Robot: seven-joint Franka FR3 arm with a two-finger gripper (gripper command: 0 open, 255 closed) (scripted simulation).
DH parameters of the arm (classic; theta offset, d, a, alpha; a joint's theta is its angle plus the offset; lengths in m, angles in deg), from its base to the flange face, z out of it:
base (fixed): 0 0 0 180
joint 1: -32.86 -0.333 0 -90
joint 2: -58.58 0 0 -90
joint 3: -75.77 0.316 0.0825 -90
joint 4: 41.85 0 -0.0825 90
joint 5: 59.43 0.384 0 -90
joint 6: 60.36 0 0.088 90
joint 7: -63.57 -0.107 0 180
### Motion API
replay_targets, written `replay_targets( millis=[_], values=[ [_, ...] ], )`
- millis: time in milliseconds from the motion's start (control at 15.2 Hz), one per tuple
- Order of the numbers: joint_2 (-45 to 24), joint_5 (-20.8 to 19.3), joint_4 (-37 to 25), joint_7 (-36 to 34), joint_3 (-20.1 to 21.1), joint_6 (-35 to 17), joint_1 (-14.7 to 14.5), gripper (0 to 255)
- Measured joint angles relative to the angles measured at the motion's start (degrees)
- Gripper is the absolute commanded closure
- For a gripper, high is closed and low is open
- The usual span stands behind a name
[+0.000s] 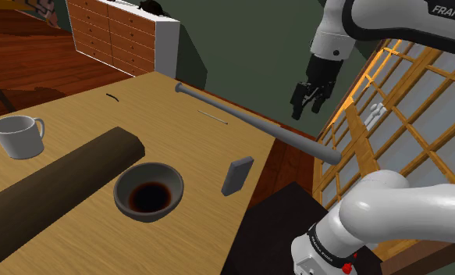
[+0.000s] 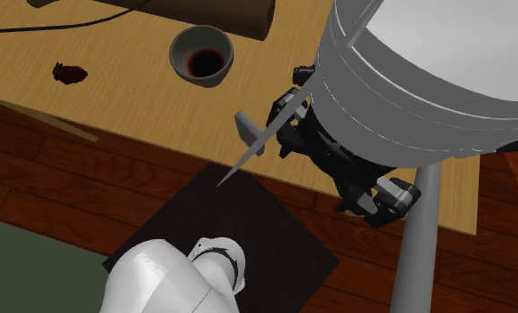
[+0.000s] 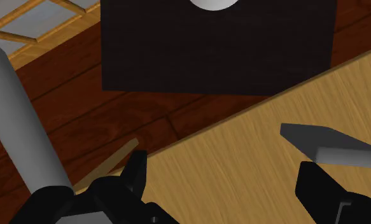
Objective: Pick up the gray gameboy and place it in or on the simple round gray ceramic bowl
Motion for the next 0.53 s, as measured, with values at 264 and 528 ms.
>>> replay_targets(
  millis=[264, 528],
  values=[
    [-0.5, 0.2, 3.4, 5.9, -0.8, -4.9, -3.2, 0],
    [-1.6, 0.7, 9.1, 17.5, -2.5, -14.0, -9.3, 0]
  ],
)
